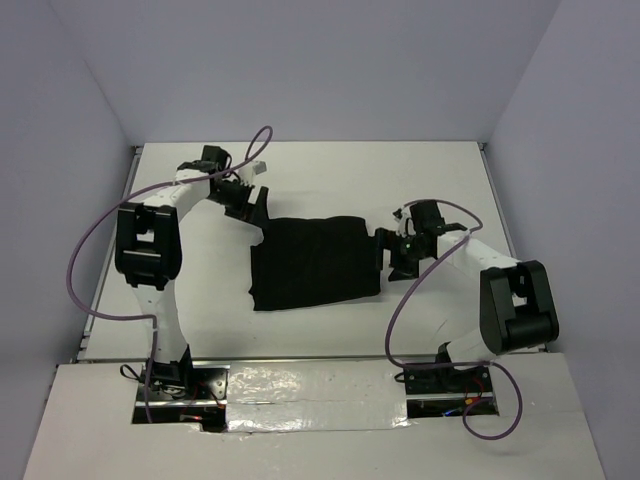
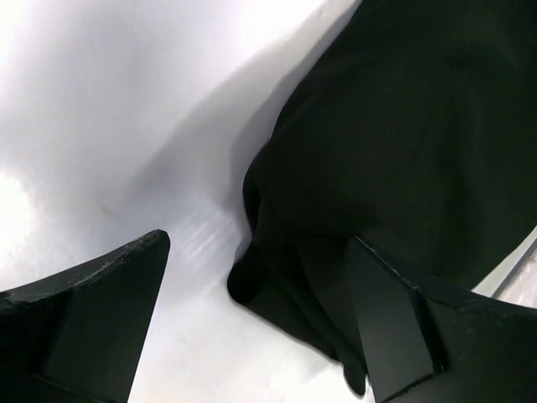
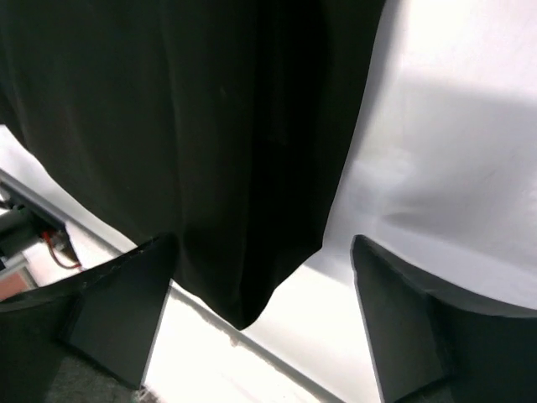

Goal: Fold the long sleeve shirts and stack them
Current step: Fold the shirt

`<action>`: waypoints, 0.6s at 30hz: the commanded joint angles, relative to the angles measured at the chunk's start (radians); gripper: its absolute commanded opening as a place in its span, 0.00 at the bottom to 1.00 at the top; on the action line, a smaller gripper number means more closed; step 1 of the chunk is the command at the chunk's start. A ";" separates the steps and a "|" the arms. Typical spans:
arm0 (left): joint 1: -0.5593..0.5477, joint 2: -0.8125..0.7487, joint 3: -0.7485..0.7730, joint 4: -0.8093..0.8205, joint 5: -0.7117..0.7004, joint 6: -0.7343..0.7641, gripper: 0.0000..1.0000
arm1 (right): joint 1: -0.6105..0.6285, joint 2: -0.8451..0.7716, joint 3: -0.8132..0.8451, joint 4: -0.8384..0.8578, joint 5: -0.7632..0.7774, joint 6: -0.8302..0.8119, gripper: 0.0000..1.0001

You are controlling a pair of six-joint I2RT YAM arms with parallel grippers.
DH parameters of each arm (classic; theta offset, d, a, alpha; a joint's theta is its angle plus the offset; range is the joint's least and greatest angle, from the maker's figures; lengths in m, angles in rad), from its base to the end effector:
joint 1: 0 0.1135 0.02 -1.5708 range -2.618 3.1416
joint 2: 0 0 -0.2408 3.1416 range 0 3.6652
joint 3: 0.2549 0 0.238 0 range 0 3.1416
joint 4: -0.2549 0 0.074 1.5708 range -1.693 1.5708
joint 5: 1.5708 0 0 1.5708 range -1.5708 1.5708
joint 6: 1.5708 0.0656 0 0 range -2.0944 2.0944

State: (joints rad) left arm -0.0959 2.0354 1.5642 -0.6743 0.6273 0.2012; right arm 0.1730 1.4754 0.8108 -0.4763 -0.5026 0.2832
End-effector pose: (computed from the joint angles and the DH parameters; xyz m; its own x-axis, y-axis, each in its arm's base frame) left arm 0.4072 -0.0779 0.1619 -0.8248 0.2419 -0.5111 0.4934 0.7495 -0.4414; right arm 0.2607 0.0776 0.1389 -0.9572 0.0813 -0.2778 -0.0845 0.8394 0.5369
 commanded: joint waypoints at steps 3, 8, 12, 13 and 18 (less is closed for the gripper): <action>-0.014 0.005 0.013 0.148 0.127 -0.097 0.99 | 0.011 -0.067 -0.044 0.056 -0.051 0.020 0.76; -0.027 0.029 -0.015 0.124 0.143 -0.051 0.81 | 0.010 -0.060 -0.055 0.071 -0.102 0.024 0.54; -0.027 0.057 -0.006 0.096 0.155 -0.031 0.39 | 0.011 -0.043 -0.062 0.079 -0.114 0.020 0.39; -0.027 0.065 0.008 0.073 0.157 -0.023 0.32 | 0.011 -0.040 -0.064 0.080 -0.114 0.020 0.36; -0.025 0.074 0.043 0.038 0.106 0.009 0.00 | 0.010 -0.044 -0.074 0.076 -0.102 0.013 0.00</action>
State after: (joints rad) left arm -0.1215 2.1063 1.5620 -0.6079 0.7353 0.1806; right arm 0.1787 1.4433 0.7544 -0.4198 -0.5957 0.3004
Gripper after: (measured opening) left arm 0.024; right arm 0.047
